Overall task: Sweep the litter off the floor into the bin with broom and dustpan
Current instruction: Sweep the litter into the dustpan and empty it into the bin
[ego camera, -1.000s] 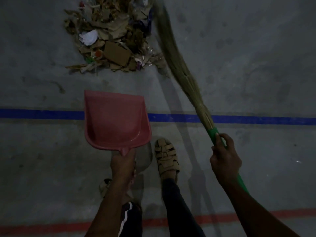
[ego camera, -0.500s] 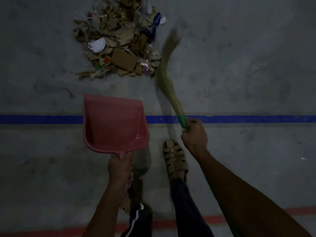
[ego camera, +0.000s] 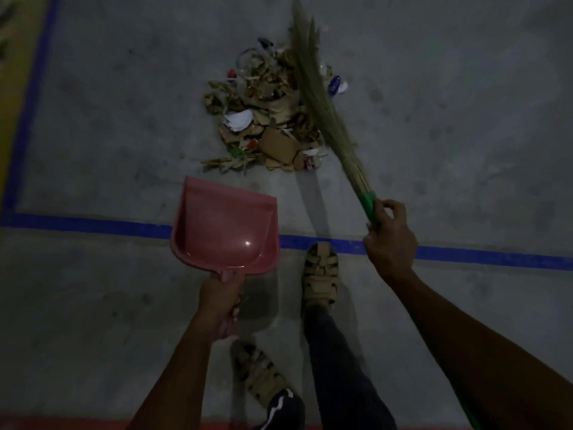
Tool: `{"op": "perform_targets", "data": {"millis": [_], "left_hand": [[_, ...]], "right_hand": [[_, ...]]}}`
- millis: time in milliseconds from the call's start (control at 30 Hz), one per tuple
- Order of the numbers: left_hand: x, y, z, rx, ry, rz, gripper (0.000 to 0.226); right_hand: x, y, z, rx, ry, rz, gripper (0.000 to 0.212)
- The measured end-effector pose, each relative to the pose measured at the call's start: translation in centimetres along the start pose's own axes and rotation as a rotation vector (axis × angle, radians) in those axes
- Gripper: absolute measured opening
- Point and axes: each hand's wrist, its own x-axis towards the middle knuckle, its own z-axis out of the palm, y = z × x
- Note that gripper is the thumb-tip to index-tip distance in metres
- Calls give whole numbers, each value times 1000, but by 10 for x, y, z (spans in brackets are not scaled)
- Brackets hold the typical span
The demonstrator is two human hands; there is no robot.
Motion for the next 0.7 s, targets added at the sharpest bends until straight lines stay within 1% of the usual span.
{"op": "perform_targets", "data": {"millis": [100,167,300,367,500,633,700], "left_hand": [[19,9,7,-51,-5,-37,30],[32,20,16,-79,-12,-28,27],[68,36,35,-64,41,-52,26],[82,42,45,-71,60,-94,28],[105,57,65,-89,74,-131,25],[127,67,79,-46,62,-186,35],[137,69,85,-36,47,-217,37]], "right_hand": [[35,-13,15,-71,27,-28,52],[61,-25,26,-98,51,-52,53],[114,-43,44,-138,93,-48,63],[140,-47,54,-160,71,-67,69],[190,-53,70,-186,-6,-67,75],[230,-56,83,-239,-75,-66,83],[245,-55,92,-258,-104,-56,86]]}}
